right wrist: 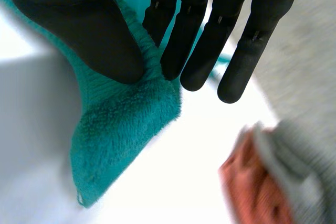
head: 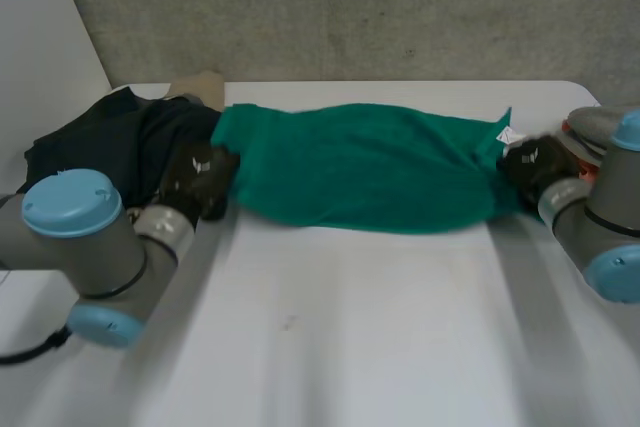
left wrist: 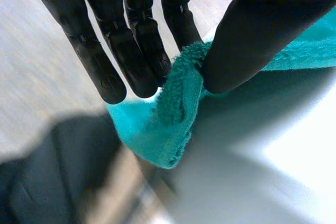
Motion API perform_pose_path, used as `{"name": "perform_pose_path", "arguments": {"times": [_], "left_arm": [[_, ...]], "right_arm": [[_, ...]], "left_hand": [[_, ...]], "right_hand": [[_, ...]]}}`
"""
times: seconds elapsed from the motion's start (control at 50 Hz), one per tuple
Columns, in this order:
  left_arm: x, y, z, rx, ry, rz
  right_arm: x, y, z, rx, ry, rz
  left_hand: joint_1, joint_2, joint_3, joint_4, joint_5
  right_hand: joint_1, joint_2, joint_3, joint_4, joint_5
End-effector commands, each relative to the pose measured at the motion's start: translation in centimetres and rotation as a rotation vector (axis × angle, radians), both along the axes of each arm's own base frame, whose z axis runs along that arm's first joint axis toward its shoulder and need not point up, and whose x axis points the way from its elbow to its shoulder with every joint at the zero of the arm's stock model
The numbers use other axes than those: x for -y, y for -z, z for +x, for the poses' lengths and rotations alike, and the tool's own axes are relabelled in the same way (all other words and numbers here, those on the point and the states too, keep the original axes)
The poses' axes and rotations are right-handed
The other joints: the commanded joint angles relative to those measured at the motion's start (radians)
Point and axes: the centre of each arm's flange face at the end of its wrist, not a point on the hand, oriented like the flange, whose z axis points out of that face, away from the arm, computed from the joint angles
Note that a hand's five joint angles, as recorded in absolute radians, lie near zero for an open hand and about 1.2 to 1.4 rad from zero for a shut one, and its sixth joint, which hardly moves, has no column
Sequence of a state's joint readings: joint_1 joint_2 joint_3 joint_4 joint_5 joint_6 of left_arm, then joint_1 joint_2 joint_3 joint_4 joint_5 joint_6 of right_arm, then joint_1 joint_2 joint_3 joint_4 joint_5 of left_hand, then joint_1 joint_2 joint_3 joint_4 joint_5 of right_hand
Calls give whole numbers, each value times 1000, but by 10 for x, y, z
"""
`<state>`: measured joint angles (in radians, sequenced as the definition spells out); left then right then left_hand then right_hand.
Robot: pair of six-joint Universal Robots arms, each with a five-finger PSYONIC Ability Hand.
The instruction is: Fold the laundry.
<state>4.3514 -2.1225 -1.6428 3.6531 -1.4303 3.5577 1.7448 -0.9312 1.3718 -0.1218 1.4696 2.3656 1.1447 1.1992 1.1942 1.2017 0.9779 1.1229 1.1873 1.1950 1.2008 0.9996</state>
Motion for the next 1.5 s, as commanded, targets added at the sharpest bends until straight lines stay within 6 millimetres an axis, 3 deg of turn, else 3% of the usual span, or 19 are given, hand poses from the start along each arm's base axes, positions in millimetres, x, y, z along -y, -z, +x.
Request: {"name": "perform_pose_path", "arguments": {"times": [0.02, 0.14, 0.22, 0.26, 0.36, 0.56, 0.66, 0.7, 0.82, 0.92, 0.96, 1.0, 1.1, 1.24, 1.36, 1.42, 1.5], "left_arm": [[-69, -12, 32, 243, 23, 327], [-125, -26, 57, 408, 52, 534], [-148, -33, 64, 485, 96, 584], [-149, -36, 64, 490, 101, 571], [-130, -41, 56, 469, 96, 499], [-47, -40, 18, 263, 32, 251], [-1, -33, 3, 198, -58, 127], [9, -28, -2, 195, -86, 100], [34, -15, -20, 188, -114, 10], [46, -8, -30, 169, -110, -63], [49, -7, -35, 157, -105, -107], [51, -8, -38, 144, -102, -141], [54, -15, -43, 117, -109, -207], [55, -20, -42, 111, -110, -218], [54, -17, -42, 115, -104, -210], [52, -15, -42, 119, -102, -204], [51, -14, -42, 122, -103, -198]], "right_arm": [[-40, -4, -32, -164, 15, 221], [-89, -36, -51, -282, 9, 312], [-113, -46, -68, -383, 2, 352], [-119, -44, -72, -424, -18, 372], [-113, -42, -73, -434, -16, 349], [-35, -19, -70, -307, 102, 135], [-1, -8, -55, -300, 90, 7], [11, -5, -43, -302, 68, -45], [37, 10, -33, -297, 56, -106], [55, 20, -25, -284, 54, -167], [58, 22, -23, -284, 55, -183], [62, 21, -22, -271, 68, -207], [63, 6, -22, -241, 102, -248], [51, -18, -24, -185, 86, -220], [42, -20, -41, -178, 54, -92], [37, -18, -48, -160, 31, -17], [41, -16, -53, -106, 15, -2]], "left_hand": [[252, 197, 202, 195, 244], [252, 197, 202, 195, 244], [252, 197, 202, 195, 244], [252, 197, 202, 195, 244], [252, 197, 202, 195, 244], [252, 197, 202, 195, 244], [252, 197, 202, 195, 244], [252, 197, 202, 195, 244], [252, 197, 202, 195, 244], [252, 197, 202, 195, 244], [252, 197, 202, 195, 244], [252, 197, 202, 195, 244], [252, 197, 202, 195, 244], [252, 197, 202, 195, 244], [252, 197, 202, 195, 244], [252, 197, 202, 195, 244], [252, 197, 202, 195, 244]], "right_hand": [[273, 209, 201, 195, 222], [273, 209, 201, 195, 222], [273, 209, 201, 195, 222], [273, 209, 201, 195, 222], [273, 209, 201, 195, 222], [273, 209, 201, 195, 222], [273, 209, 201, 195, 222], [273, 209, 201, 195, 222], [273, 209, 201, 195, 222], [273, 209, 201, 195, 222], [-204, -269, -276, -282, -255], [-948, -1013, -1020, -1026, -1000], [-948, -1013, -1020, -1026, -1000], [-948, -1013, -1020, -1026, -1000], [-942, -1006, -1014, -1020, -993], [-827, -891, -899, -905, -878], [-806, -870, -878, -884, -857]]}}
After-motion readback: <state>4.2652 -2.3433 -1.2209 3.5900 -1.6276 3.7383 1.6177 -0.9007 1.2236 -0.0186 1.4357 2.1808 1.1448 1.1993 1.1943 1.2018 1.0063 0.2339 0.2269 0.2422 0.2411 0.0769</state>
